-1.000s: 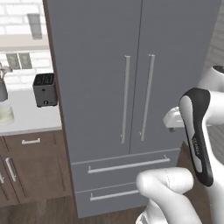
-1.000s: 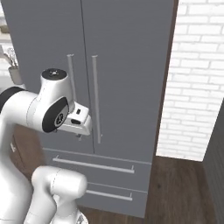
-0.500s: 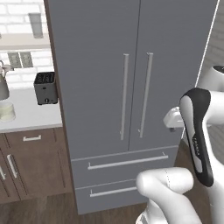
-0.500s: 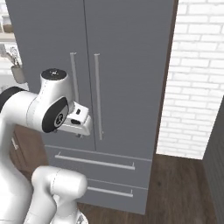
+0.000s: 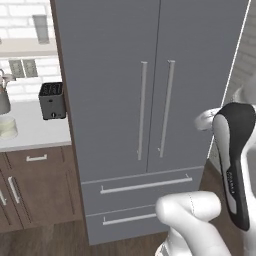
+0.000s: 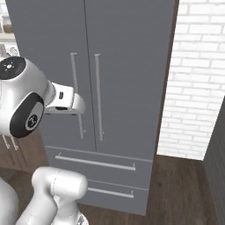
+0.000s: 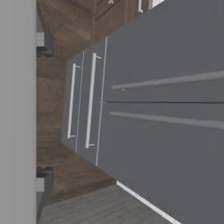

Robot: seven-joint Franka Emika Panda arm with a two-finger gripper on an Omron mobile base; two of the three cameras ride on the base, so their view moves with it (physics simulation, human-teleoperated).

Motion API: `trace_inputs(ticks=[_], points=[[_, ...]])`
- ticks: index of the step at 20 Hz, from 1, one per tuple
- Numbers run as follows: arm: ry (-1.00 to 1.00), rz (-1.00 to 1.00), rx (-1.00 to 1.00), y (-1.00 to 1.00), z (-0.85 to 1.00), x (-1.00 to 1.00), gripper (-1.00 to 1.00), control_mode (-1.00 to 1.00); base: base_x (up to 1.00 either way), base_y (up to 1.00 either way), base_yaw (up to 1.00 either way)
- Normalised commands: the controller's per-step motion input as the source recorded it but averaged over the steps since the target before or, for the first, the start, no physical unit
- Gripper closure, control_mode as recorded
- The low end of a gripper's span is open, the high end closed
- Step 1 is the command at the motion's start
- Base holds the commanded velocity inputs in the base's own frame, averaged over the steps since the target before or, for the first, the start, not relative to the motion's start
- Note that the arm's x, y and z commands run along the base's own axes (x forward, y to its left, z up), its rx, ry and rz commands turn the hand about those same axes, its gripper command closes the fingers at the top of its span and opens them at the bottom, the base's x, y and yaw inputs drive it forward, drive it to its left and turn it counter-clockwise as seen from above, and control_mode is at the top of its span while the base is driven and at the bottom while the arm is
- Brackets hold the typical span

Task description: Grab a lemon wedge from the fridge and one ice cube from the ice bowl, and put them in the glass of lemonade.

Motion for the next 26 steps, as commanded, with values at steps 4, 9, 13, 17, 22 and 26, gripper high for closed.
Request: trace_inputs(ticks=[4, 9, 13, 17, 22, 26], points=[[-0.03, -0.04, 0.0, -0.11, -0.02, 0.99, -1.0, -1.0, 0.0, 0.0, 0.0], [0.18, 0.23, 0.0, -0.5, -0.25, 1.0, -1.0, -1.0, 0.0, 0.0, 0.0], [0.08, -0.01, 0.0, -0.25, -0.3, 1.0, -1.0, -1.0, 0.0, 0.0, 0.0], [-0.01, -0.19, 0.02, 0.36, -0.13, 0.91, -1.0, -1.0, 0.0, 0.0, 0.0], [0.0, -0.21, 0.02, 0.59, -0.03, 0.83, -1.0, -1.0, 0.0, 0.0, 0.0], [0.0, -0.22, 0.04, 0.16, -0.26, 1.0, -1.0, -1.0, 0.0, 0.0, 0.0]])
